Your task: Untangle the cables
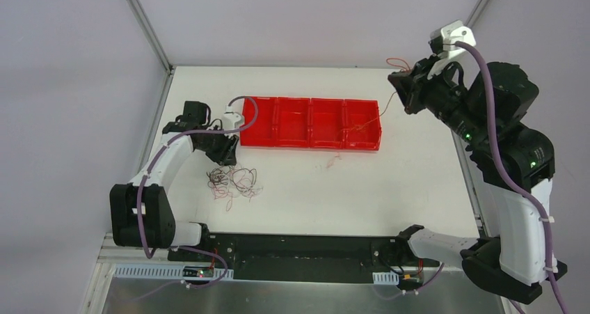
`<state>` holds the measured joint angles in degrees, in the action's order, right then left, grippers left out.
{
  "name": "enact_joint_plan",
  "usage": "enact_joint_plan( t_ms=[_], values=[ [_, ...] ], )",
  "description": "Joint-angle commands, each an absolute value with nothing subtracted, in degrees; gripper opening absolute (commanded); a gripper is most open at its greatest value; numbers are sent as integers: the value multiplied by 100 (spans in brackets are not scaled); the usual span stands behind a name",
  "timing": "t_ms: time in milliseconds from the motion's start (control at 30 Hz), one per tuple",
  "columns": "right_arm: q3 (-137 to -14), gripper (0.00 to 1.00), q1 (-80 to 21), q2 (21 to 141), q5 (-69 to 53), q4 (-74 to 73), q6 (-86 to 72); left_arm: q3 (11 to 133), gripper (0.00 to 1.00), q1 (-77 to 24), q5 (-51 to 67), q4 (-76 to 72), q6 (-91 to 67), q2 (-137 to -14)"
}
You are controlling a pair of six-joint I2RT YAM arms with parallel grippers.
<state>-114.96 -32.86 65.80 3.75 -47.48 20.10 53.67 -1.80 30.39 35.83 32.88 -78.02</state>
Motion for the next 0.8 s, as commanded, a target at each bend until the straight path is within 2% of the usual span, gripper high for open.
enact_joint_plan(
  t_ms=[0, 67, 233, 500, 767],
  values=[
    [-10923, 0, -3272, 6452, -883, -4856, 1530, 5819, 47, -192, 3866, 3727, 2497, -7404],
    [-10439, 0, -3274, 6480, -1302, -4912, 1506, 5966, 50, -207, 3992, 3727, 2245, -7330],
    [-9858, 0, -3274, 7016, -1969, -5674, 2055, 6212, 51, -240, 4124, 3727, 1851, -7163],
    [-9415, 0, -3291, 7904, -2033, -6431, 2995, 5854, 51, -239, 4127, 3697, 1606, -6809],
    [-8925, 0, -4128, 8702, -2903, -5810, 2807, 5712, 51, -239, 3990, 3416, 1078, -6827]
  ],
)
